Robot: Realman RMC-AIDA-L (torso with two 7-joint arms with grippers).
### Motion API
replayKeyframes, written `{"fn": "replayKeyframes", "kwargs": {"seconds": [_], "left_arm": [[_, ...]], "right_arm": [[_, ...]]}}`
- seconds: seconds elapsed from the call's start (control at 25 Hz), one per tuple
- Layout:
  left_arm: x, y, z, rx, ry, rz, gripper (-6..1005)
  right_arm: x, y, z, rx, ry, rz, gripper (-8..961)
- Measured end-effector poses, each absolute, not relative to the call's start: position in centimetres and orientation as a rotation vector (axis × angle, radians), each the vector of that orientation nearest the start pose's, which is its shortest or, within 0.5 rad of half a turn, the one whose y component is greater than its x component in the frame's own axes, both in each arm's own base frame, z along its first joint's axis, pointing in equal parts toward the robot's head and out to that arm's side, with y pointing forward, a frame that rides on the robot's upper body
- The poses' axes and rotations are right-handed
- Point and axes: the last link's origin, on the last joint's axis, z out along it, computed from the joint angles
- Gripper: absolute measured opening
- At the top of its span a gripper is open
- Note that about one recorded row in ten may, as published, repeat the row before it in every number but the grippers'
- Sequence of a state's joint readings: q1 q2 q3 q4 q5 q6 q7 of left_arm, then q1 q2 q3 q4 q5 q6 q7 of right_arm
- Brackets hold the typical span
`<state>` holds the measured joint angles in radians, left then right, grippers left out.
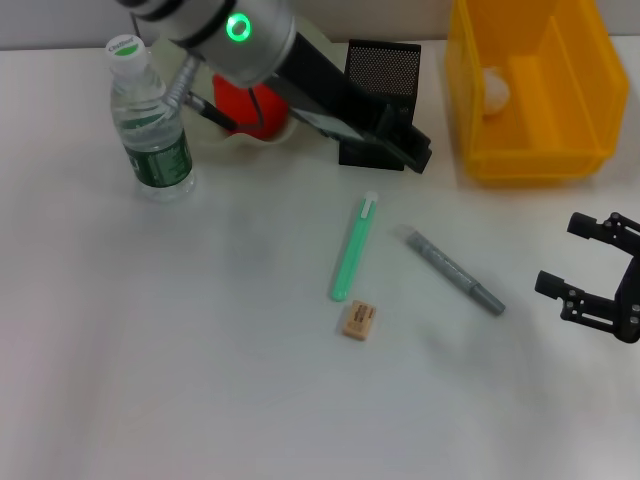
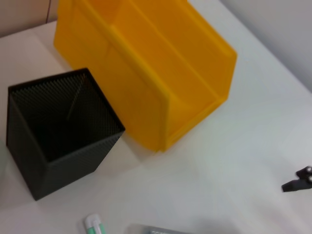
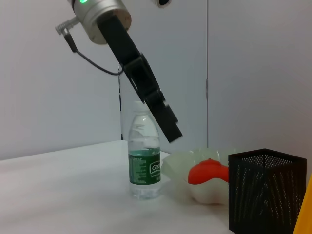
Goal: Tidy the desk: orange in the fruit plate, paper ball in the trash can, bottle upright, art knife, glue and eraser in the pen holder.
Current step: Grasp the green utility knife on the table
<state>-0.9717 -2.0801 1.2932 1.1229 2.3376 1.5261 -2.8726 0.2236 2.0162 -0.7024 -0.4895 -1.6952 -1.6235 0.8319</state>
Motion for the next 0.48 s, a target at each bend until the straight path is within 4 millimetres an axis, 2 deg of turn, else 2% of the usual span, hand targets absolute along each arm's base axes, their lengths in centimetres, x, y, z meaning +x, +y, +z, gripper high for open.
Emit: {"fn": "replayKeyframes", "kwargs": {"seconds": [0.24,0.48], "left_arm": [[-6.8,39.4,-5.4,-2.676,-1.123,0.234,794],[-7.4,39.5,-6.8,-2.655,-1.041,0.302,794]], "right_arm": [[34.3,24.4,1.7,-2.415,0.379,0.754,805],[34.2,24.4,1.3,-2.410,0.388,0.753,805]]}}
